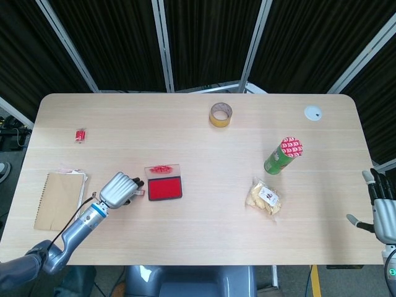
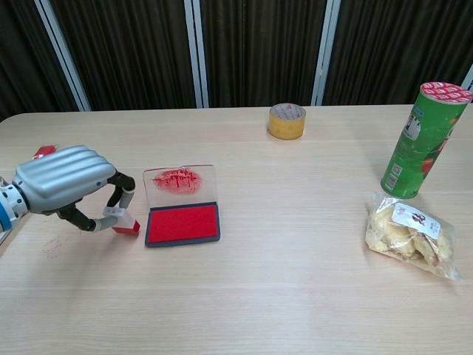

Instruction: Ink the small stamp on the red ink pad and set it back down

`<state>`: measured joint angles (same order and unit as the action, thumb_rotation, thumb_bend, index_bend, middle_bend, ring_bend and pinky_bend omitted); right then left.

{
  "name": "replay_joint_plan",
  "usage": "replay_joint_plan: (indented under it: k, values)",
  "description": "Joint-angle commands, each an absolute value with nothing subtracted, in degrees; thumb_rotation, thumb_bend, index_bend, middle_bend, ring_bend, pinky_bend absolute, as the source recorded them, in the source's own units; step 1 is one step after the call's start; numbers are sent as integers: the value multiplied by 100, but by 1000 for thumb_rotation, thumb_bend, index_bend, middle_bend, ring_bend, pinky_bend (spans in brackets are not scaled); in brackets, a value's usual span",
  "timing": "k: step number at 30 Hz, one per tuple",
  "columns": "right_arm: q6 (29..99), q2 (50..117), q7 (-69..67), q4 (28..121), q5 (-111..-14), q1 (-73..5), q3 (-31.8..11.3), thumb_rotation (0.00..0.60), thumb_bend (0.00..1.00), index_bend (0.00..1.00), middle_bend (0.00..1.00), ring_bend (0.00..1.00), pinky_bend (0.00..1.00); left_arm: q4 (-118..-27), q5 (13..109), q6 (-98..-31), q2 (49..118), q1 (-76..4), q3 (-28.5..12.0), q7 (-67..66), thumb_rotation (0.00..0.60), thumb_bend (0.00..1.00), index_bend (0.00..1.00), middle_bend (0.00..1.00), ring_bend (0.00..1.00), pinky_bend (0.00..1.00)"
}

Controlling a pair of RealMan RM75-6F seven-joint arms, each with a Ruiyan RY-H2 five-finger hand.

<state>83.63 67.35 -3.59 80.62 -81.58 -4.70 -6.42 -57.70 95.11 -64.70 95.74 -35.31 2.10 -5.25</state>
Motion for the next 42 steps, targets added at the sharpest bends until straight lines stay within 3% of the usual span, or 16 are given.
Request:
replay_joint_plan:
  k: [1, 9, 15, 26, 42]
  values:
    - [8350, 6729, -371, 8063, -8146, -471, -644, 600, 0, 0, 0, 0, 0, -6130, 9409, -6440, 9407, -3587, 108, -432, 600, 413, 552, 568, 894, 893]
    - [8278, 6724, -380, 8047, -8080, -487, -661, 600, 0, 0, 0, 0, 0, -7524, 8714, -5761, 8854, -3896, -365, -629, 600, 490, 563, 575, 893, 891]
    - [8235, 6728, -376, 8029, -8040, -498, -670, 600, 0, 0, 0, 0, 0, -7947, 8116, -5289, 8853, -4107, -642, -1117, 600, 494, 572, 582, 894, 891]
    - [8144, 6732, -433, 7970, -7948, -518, -700, 600, 0, 0, 0, 0, 0, -7950, 7170, -4827, 9125, -4379, -820, -2008, 600, 495, 585, 589, 894, 890]
    - [8080, 6744, -473, 7912, -7891, -531, -715, 600, 0, 0, 0, 0, 0, -7568, 6858, -4698, 9484, -4573, -783, -2105, 600, 497, 594, 591, 894, 887]
